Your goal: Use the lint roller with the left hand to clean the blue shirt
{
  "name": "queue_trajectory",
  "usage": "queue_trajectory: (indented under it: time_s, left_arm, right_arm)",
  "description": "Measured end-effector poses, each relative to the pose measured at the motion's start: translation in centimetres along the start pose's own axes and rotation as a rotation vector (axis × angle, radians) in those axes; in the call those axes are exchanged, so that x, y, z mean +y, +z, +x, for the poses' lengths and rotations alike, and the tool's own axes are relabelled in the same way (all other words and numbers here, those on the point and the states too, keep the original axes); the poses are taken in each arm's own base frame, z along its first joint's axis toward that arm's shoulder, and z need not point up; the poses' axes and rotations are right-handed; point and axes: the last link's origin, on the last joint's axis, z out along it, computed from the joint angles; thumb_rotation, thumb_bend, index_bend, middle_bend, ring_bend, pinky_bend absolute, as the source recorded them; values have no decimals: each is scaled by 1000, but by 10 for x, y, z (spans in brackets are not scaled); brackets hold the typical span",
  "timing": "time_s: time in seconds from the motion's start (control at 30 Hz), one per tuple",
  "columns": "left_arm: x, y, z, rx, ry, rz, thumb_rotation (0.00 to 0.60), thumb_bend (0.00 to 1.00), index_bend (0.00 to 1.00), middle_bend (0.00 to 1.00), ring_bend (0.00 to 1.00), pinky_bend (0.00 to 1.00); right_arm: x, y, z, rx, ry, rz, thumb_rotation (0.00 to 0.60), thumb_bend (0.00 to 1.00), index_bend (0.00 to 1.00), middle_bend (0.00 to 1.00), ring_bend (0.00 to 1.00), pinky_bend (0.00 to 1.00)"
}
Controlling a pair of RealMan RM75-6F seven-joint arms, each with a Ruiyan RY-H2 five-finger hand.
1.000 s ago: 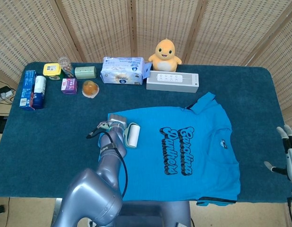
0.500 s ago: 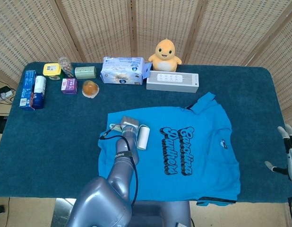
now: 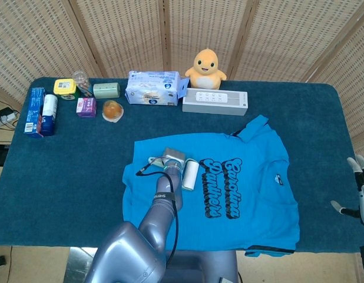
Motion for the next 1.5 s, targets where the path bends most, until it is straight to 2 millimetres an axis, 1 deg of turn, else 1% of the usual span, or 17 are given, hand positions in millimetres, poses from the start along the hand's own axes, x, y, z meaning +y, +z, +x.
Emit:
queue_trajectory:
  time_s: [0.2,0.4,0.43,0.5,0.57,0.67,0.7,0.73,0.77,0.8,0.83,0.87,1.03,1.13,1.3,1.43,1.5]
  left_arm:
    - [-2,-1,2,2,6,1,600,735,1000,1000,920,1000]
    - [-12,0,6,21,3,-5,600,733,1000,1000,919,1000]
    - [-16,0,7,27,6,-9,600,723,1000,1000,905,1000]
    - [-21,1,8,35,7,-19,600,686,974,980,834,982]
    - [-27,1,8,42,5,-35,600,636,821,839,677,911]
    - [-37,0,7,44,-7,-57,600,500,351,388,314,680]
    - [-41,-1,6,45,-10,-64,600,466,256,300,244,634]
    - [-45,-1,6,47,-16,-73,600,414,130,183,151,576]
    - [-48,-2,6,50,-23,-83,600,360,48,89,75,526]
    - [-50,-2,6,54,-32,-94,600,326,17,47,41,496]
    - [-52,-2,7,62,-44,-112,600,287,0,10,9,458]
    - [-54,-3,7,70,-53,-127,600,258,0,0,0,427]
    - [-61,-5,10,149,-105,-225,600,163,0,0,0,322]
    - [-66,-7,12,221,-133,-277,600,140,0,0,0,286]
    - [-77,-15,13,354,-174,-338,600,133,0,0,0,239]
    - [-103,-27,11,458,-227,-343,600,120,0,0,0,218]
    - [-114,-31,10,478,-272,-342,600,118,0,0,0,212]
  right_arm:
    - [0,0,-1,0,-2,1,600,0,15,0,0,0]
    - [-1,0,-1,-2,-4,4,600,0,15,0,0,0]
    - [-1,0,-1,-3,-4,4,600,0,15,0,0,0]
    - [-2,0,-2,-4,-5,4,600,0,15,0,0,0]
    - [-2,0,-2,-5,-6,5,600,0,15,0,0,0]
    - [-3,0,-3,-7,-10,6,600,0,15,0,0,0]
    - [-3,0,-4,-8,-10,7,600,0,15,0,0,0]
    - [-3,0,-4,-7,-11,7,600,0,15,0,0,0]
    - [-3,0,-4,-7,-12,7,600,0,15,0,0,0]
    - [-3,-1,-4,-6,-13,8,600,0,15,0,0,0]
    - [-3,-1,-4,-6,-14,8,600,0,15,0,0,0]
    - [-3,-1,-4,-6,-16,8,600,0,15,0,0,0]
    - [-4,-1,-5,-10,-19,8,600,0,15,0,0,0]
    - [-4,-1,-6,-12,-20,10,600,0,15,0,0,0]
    - [-5,-1,-7,-16,-22,12,600,0,15,0,0,0]
    - [-5,-1,-7,-17,-27,13,600,0,15,0,0,0]
    - [-6,-1,-8,-20,-29,14,600,0,15,0,0,0]
